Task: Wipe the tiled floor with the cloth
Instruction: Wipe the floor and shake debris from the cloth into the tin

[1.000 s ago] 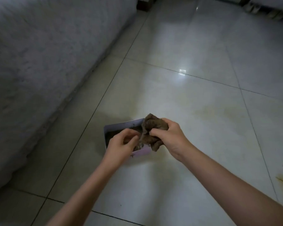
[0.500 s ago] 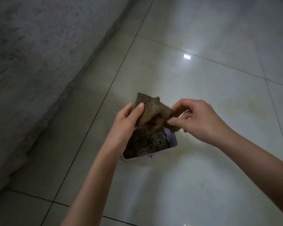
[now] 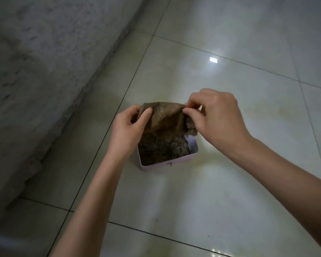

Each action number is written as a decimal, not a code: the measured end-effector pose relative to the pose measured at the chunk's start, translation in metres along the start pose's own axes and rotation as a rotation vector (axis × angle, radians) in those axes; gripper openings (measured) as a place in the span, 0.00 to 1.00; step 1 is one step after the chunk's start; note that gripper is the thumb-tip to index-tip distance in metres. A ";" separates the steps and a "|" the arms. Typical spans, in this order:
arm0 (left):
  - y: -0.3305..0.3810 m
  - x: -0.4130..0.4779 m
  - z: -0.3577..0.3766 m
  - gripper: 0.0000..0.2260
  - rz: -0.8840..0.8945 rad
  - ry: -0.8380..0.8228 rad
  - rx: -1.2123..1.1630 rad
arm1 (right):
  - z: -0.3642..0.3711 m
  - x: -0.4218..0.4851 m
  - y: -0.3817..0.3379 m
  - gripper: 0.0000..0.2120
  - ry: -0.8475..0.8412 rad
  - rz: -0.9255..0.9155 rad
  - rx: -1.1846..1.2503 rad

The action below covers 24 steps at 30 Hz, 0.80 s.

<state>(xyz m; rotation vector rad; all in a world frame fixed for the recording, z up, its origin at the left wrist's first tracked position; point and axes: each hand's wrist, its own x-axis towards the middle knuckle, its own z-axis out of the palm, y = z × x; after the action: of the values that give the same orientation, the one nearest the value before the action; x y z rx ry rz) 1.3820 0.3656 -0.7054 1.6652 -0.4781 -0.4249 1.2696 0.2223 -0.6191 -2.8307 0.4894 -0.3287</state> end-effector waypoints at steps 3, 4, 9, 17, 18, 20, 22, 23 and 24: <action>0.004 -0.004 0.000 0.06 0.026 -0.026 0.029 | -0.004 -0.010 -0.002 0.07 0.015 -0.011 -0.053; 0.006 -0.006 -0.001 0.06 0.031 -0.032 0.022 | -0.005 -0.012 -0.001 0.07 0.060 -0.025 -0.031; 0.011 -0.012 0.001 0.08 -0.002 -0.043 -0.006 | -0.014 -0.019 -0.004 0.08 0.129 -0.013 -0.045; 0.025 -0.016 0.002 0.10 0.016 -0.001 -0.043 | -0.038 -0.016 -0.026 0.07 0.171 0.042 0.057; 0.028 -0.017 0.003 0.10 0.023 -0.009 -0.042 | -0.041 -0.020 -0.025 0.07 0.168 0.057 0.062; 0.035 -0.019 0.005 0.10 0.017 -0.017 -0.064 | -0.047 -0.027 -0.020 0.06 0.168 0.075 0.091; 0.042 -0.022 0.010 0.10 0.015 -0.031 -0.074 | -0.054 -0.037 -0.013 0.04 0.032 0.145 0.105; 0.047 -0.024 0.014 0.10 0.015 -0.047 -0.080 | -0.057 -0.045 -0.007 0.04 -0.050 0.185 0.099; 0.053 -0.028 0.019 0.09 0.005 -0.063 -0.104 | -0.060 -0.053 0.001 0.03 -0.102 0.217 0.091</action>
<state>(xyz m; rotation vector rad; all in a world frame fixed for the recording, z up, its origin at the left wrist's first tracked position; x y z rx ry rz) 1.3445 0.3578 -0.6555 1.5540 -0.4986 -0.4918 1.2046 0.2279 -0.5727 -2.6594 0.7315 -0.1597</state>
